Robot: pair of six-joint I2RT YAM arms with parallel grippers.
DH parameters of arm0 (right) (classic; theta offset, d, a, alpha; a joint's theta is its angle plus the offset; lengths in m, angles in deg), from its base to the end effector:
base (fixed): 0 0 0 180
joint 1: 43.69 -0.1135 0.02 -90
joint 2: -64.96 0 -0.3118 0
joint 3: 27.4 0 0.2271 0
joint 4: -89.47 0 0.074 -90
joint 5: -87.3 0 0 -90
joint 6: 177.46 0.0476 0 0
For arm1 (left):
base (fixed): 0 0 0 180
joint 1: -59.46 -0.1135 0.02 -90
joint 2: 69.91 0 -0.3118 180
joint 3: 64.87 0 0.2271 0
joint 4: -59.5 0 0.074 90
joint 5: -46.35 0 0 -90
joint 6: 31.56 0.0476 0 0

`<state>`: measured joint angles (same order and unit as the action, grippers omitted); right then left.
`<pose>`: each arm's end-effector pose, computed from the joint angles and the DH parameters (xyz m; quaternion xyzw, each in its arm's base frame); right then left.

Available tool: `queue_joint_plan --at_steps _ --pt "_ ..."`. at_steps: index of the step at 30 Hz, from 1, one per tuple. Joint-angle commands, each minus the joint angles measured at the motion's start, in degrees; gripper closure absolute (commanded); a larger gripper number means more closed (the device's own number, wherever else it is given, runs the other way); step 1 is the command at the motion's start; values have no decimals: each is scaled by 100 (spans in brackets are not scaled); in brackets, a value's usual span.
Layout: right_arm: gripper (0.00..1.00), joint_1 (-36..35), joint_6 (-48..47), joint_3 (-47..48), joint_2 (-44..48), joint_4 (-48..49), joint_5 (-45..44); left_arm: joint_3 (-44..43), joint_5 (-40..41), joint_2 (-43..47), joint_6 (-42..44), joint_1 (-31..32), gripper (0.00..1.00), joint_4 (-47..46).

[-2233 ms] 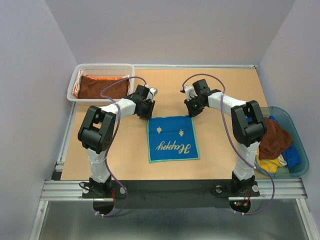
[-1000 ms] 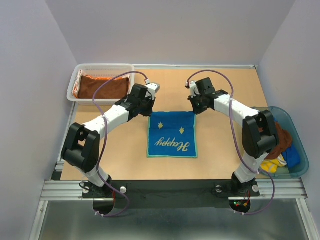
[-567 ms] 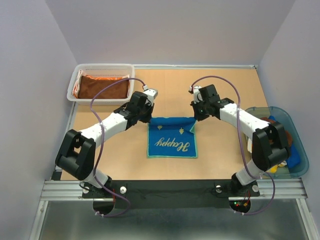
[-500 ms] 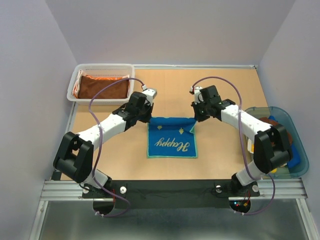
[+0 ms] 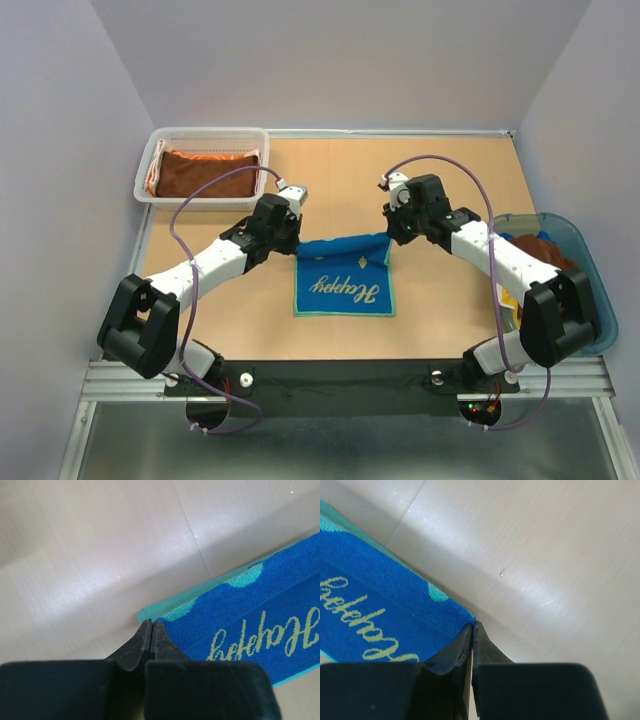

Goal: Fold and stack the towels
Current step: Fold the towel

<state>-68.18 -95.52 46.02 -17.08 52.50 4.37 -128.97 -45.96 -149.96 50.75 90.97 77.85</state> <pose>0.2580 0.1240 0.3017 -0.2813 0.8805 0.1104 0.3652 0.2419 -0.1505 0.2897 0.1916 0.8630 -0.1735 0.4340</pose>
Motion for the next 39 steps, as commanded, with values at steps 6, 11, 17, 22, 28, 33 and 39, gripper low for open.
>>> queue_joint_plan --at_steps 6,11,17,22,28,33,39 --pt "96 -56 -1294 263 -681 1039 -557 -562 705 -248 337 -13 100 -48" --pt "92 -91 -1857 17 -743 1671 -882 -695 828 -406 417 -22 100 -92" --pt "91 -100 -2297 -229 -805 2349 -1015 -669 942 -590 381 -66 100 -162" --pt "91 -187 -2455 -335 -866 2709 -944 -625 960 -521 338 -83 100 -171" --pt "92 -284 -2517 -800 -411 3061 -979 -493 908 -345 232 -83 100 -162" --pt "92 -363 -2552 -1178 -76 3175 -1084 -361 837 -125 39 -75 100 -83" --pt "92 -425 -2526 -1241 57 3404 -1111 -238 732 60 -58 -83 100 -65"
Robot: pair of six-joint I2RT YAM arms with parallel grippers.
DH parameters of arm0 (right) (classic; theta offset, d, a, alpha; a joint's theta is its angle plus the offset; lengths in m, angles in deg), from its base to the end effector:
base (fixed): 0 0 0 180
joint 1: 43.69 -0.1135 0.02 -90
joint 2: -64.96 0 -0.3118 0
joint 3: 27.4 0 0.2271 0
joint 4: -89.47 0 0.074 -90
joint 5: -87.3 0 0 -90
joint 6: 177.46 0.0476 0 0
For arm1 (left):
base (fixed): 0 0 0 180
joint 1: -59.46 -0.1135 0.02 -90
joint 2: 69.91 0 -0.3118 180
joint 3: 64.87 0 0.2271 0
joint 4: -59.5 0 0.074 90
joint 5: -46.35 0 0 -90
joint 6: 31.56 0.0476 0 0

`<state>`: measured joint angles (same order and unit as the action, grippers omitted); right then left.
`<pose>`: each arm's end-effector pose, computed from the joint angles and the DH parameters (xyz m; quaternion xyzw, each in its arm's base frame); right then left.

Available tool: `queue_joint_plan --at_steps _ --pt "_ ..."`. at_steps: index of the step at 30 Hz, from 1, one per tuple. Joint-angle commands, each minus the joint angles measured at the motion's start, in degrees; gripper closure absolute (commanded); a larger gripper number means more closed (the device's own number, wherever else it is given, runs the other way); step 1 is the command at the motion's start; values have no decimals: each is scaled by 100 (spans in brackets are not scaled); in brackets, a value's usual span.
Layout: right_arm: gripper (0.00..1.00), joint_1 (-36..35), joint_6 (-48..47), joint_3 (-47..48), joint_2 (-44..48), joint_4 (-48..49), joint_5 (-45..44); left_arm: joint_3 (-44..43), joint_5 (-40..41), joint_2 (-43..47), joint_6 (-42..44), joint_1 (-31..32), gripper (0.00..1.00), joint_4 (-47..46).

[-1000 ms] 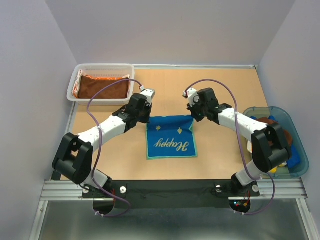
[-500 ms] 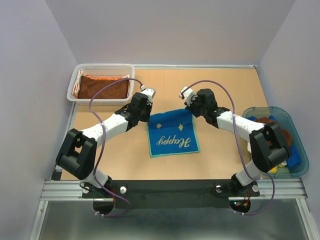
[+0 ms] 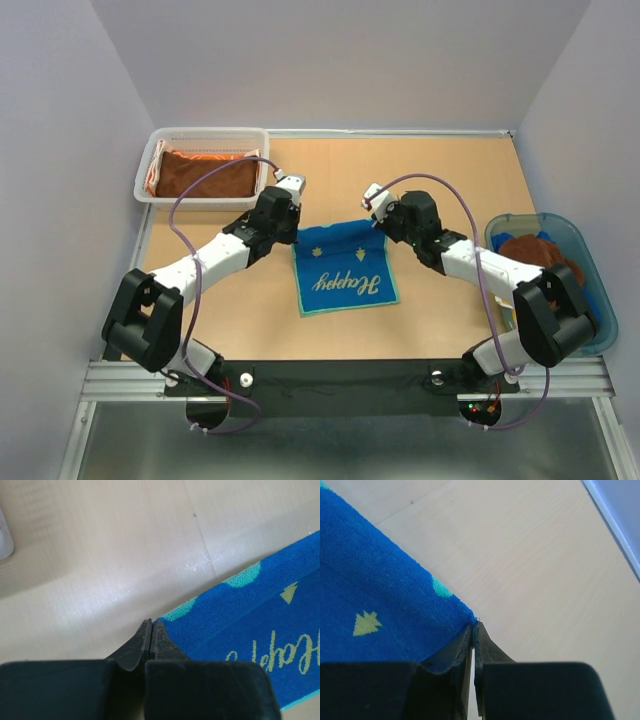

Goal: Fold and stack the towels
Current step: Fold the towel

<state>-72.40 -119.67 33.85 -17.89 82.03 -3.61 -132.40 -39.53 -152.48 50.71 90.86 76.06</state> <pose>0.2623 0.1428 0.2803 -0.4334 0.7449 -0.0223 0.5068 0.2600 -0.1547 0.3001 0.1618 0.8574 -0.1337 0.4699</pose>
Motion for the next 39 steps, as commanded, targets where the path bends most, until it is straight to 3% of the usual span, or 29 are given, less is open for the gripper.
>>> queue_joint_plan --at_steps 1,22,31,39 --pt "92 -21 -119 -6 137 460 -314 131 54 381 -45 -64 100 114" --pt "93 -47 970 -726 1139 451 56 703 -262 1146 -695 -64 100 246" --pt "96 -47 1761 -805 1385 -181 451 984 -385 1278 -1143 -72 100 500" --pt "99 -47 2534 -796 1421 -761 240 1213 -403 1322 -1468 -72 100 562"
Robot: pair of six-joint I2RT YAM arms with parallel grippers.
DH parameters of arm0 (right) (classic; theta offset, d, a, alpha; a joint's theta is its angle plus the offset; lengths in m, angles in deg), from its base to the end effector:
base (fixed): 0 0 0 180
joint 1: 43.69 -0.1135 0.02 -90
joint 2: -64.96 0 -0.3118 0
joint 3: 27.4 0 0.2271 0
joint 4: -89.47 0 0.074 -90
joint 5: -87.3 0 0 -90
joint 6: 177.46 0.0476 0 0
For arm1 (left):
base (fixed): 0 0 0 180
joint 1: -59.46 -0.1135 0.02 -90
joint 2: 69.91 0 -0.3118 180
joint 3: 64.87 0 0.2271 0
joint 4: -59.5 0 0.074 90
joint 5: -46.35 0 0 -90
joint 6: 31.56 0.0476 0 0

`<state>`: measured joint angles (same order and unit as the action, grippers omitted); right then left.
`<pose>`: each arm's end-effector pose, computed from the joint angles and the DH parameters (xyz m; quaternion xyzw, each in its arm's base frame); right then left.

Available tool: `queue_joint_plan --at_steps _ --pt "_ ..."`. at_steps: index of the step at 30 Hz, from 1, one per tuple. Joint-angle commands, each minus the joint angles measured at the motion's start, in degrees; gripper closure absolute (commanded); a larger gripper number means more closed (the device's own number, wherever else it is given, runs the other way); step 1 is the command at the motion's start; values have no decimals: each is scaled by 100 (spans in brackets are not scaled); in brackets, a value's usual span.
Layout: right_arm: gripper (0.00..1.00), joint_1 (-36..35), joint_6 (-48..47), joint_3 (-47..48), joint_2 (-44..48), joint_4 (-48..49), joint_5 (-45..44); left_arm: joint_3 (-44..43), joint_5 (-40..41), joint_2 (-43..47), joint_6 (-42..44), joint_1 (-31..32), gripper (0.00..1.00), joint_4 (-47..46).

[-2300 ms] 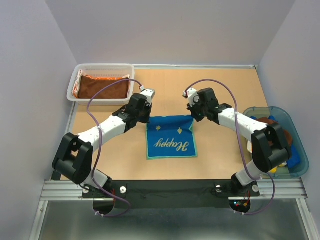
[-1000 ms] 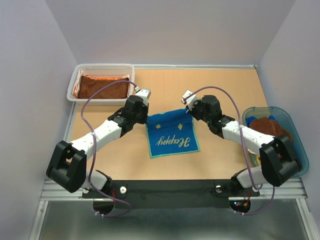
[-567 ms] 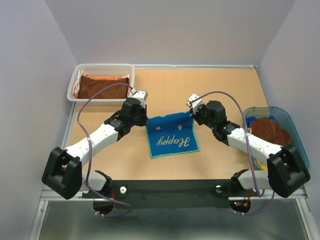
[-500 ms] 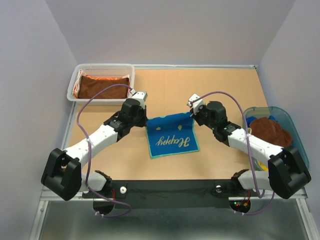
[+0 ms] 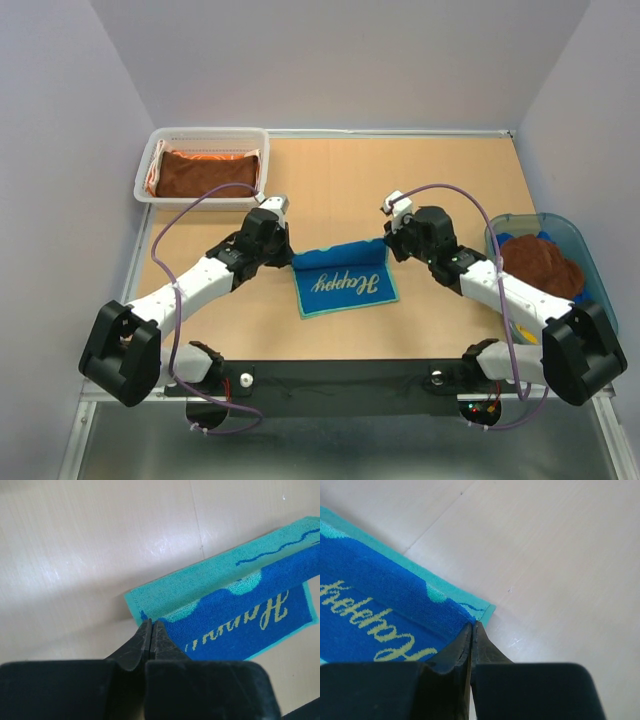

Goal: Fold and stack the towels
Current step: Fold the towel

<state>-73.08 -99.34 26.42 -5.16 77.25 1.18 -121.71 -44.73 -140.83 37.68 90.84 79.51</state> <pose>0.2064 0.1199 0.2850 -0.3189 0.7978 0.1065 0.5005 0.2036 -0.1252 0.2848 0.0861 0.8791 -0.2135 0.4174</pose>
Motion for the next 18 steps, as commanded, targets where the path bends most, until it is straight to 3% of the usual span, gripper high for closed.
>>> queue_joint_plan --at_steps 1,18 --pt "100 21 581 -62 149 -292 -334 187 -48 131 -244 -61 100 199" --pt "100 12 1126 184 -308 -555 -792 583 -305 271 -755 -61 100 208"
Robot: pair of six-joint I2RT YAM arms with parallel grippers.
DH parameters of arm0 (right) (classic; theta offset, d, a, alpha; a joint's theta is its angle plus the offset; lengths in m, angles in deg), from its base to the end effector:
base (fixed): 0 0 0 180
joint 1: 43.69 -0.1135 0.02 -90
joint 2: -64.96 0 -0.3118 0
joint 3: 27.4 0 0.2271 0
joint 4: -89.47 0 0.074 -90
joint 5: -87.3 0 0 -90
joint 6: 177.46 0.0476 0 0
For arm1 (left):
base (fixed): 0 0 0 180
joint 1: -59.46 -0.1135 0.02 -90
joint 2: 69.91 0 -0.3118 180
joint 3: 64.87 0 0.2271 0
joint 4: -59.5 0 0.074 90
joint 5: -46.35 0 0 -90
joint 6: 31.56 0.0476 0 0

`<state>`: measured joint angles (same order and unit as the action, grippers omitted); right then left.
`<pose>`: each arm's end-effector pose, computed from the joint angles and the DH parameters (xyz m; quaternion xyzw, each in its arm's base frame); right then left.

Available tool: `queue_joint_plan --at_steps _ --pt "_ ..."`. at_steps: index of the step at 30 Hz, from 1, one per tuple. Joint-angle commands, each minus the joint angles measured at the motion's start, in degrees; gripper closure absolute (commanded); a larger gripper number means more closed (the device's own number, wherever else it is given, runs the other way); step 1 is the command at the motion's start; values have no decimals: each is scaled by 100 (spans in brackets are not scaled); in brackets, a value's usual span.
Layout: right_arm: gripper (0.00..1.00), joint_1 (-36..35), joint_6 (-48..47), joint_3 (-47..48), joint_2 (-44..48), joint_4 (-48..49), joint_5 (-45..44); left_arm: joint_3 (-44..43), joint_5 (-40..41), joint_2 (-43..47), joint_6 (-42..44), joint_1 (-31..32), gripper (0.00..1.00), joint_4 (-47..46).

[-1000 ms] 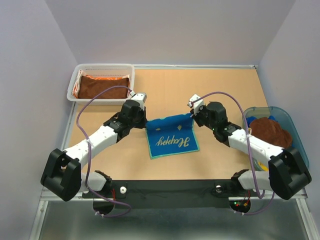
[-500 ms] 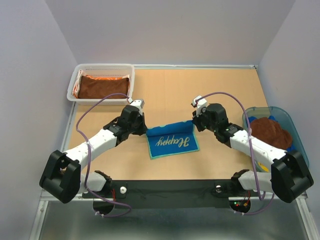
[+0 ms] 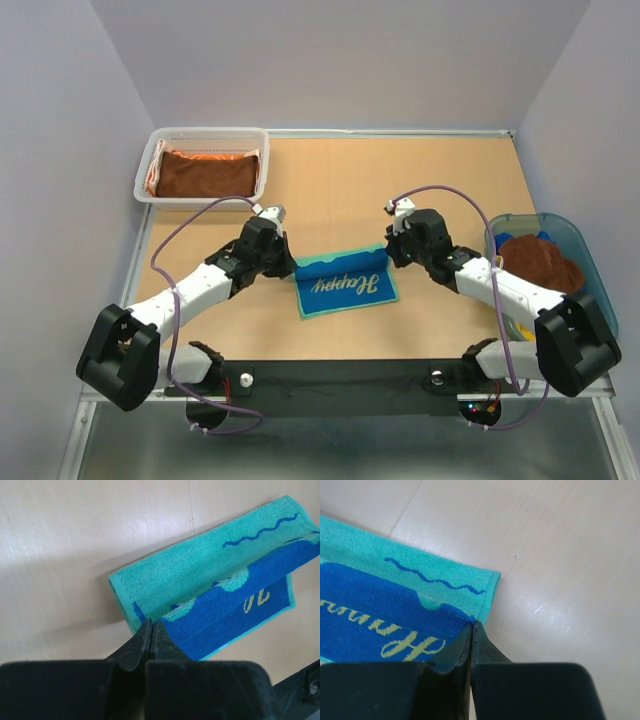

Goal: Fold and stack the towels
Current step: Fold the towel

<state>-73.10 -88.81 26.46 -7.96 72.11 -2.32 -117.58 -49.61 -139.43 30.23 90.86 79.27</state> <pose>0.2097 0.1186 0.2652 -0.2382 0.8603 0.1121 0.4366 0.1901 -0.1218 0.2676 0.0482 0.8911 -0.2634 0.3664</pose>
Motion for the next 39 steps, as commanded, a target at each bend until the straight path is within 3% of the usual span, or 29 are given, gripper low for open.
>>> queue_joint_plan --at_steps 1,19,39 --pt "99 14 82 171 -37 -33 -434 214 174 114 -36 -64 100 232" --pt "99 14 108 417 15 -33 -662 310 68 509 -484 156 100 179" --pt "100 14 978 -137 33 -33 -407 750 288 -106 -818 534 100 -5"
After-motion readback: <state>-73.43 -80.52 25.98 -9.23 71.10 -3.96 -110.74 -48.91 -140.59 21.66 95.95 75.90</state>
